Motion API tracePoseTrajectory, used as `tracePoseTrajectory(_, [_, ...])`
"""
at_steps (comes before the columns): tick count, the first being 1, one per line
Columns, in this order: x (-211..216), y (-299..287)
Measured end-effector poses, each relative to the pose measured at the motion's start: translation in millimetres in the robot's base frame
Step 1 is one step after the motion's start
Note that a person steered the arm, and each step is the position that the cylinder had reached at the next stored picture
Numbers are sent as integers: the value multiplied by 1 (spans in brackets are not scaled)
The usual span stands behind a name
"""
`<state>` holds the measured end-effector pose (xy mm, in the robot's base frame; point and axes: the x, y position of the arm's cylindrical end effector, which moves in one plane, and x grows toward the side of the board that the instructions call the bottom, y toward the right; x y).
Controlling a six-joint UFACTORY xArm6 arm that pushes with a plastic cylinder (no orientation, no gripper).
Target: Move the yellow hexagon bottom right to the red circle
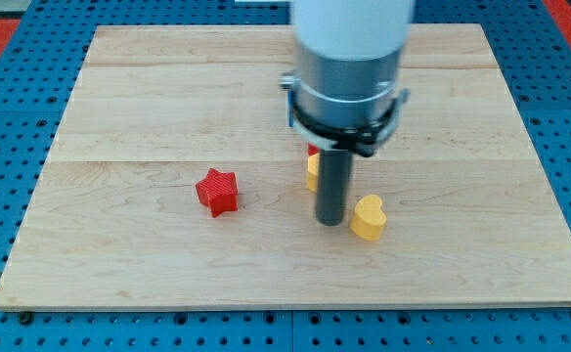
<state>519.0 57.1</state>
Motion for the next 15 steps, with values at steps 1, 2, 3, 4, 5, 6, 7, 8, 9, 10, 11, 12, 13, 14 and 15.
tracePoseTrajectory(1, [-14, 3])
tracePoseTrajectory(2, [-45, 16])
tracePoseTrajectory(3, [-61, 16])
tracePoseTrajectory(4, [-69, -10])
tracePoseTrajectory(5, [-82, -10])
tracePoseTrajectory(6, [-84, 3])
tracePoseTrajectory(7, [-92, 20])
tracePoseTrajectory(8, [-109, 28])
tracePoseTrajectory(9, [-109, 4])
tracePoseTrajectory(10, [-109, -11])
tracePoseTrajectory(11, [-76, 33])
tracePoseTrajectory(12, [-29, 34])
tracePoseTrajectory(13, [-6, 2])
tracePoseTrajectory(14, [-13, -31])
tracePoseTrajectory(15, [-18, -53])
